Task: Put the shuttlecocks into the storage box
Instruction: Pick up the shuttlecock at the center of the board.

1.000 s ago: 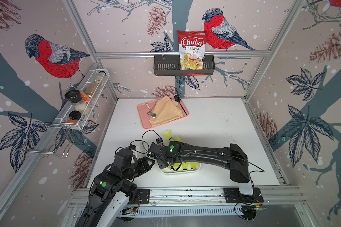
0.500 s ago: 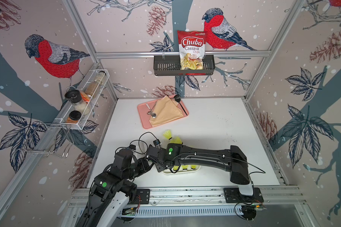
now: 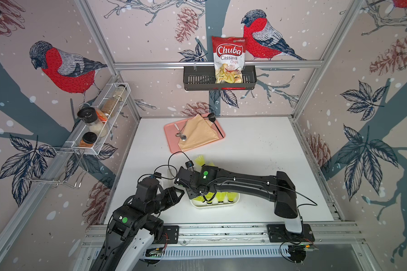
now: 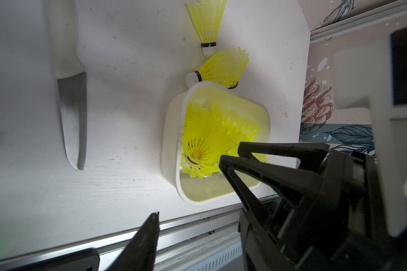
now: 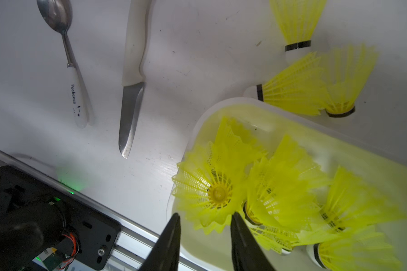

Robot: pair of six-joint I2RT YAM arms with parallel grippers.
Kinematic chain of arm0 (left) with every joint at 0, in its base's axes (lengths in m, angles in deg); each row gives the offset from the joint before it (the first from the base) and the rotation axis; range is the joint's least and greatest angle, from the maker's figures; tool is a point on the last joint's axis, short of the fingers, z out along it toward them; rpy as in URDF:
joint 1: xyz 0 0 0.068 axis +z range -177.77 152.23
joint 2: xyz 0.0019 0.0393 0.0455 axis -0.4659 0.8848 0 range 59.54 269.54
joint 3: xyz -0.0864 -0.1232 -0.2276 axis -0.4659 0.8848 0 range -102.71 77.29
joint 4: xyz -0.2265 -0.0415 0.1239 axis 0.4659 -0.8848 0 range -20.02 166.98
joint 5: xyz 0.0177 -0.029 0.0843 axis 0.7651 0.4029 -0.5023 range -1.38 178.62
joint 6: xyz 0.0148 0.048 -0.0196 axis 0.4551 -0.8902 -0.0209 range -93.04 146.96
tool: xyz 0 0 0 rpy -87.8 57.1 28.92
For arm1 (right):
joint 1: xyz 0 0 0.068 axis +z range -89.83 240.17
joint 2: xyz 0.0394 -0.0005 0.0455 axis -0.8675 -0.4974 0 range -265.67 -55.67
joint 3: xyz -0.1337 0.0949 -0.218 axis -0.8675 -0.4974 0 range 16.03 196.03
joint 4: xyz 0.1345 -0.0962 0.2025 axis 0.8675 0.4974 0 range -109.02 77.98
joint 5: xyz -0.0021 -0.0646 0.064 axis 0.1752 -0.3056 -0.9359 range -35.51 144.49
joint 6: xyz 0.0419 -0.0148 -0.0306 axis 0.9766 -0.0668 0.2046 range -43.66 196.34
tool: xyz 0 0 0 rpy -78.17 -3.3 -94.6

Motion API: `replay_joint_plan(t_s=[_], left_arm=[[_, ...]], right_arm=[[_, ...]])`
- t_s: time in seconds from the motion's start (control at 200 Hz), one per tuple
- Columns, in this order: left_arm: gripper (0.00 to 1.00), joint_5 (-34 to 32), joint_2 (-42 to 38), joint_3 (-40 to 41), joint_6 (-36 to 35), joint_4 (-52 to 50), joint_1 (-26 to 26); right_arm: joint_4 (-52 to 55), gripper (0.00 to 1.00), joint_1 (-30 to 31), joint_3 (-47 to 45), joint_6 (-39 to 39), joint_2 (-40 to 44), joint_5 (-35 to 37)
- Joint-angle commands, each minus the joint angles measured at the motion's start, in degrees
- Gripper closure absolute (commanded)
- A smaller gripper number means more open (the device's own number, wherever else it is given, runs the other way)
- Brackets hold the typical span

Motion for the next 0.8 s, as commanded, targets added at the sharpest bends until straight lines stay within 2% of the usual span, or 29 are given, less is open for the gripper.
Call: replay_joint_plan(t_s=[0.0,0.235,0.46,0.79], left_arm=[[0.43,0.63,1.23,-0.32,0.08,3.43,0.09],[0.42,1.34,6.12,-0.97,0.01,8.62,0.09],[0.42,2.79,12.79,-1.24,-0.45,15.42,0.09],[0.39,4.42,23.44,-2.01,-1.84,25.39,0.1]], right_arm=[[-0.46,0.62,-1.52,-0.91,1.22,2.12,1.61],[0.19,0.61,-7.13,-2.69,-0.41,5.42,2.05],[-3.13,0.61,-14.29,-9.57,-3.35,10.54,-1.09],[-8.96,0.61,-24.72,-17.29,-15.25,12.73,-9.94]])
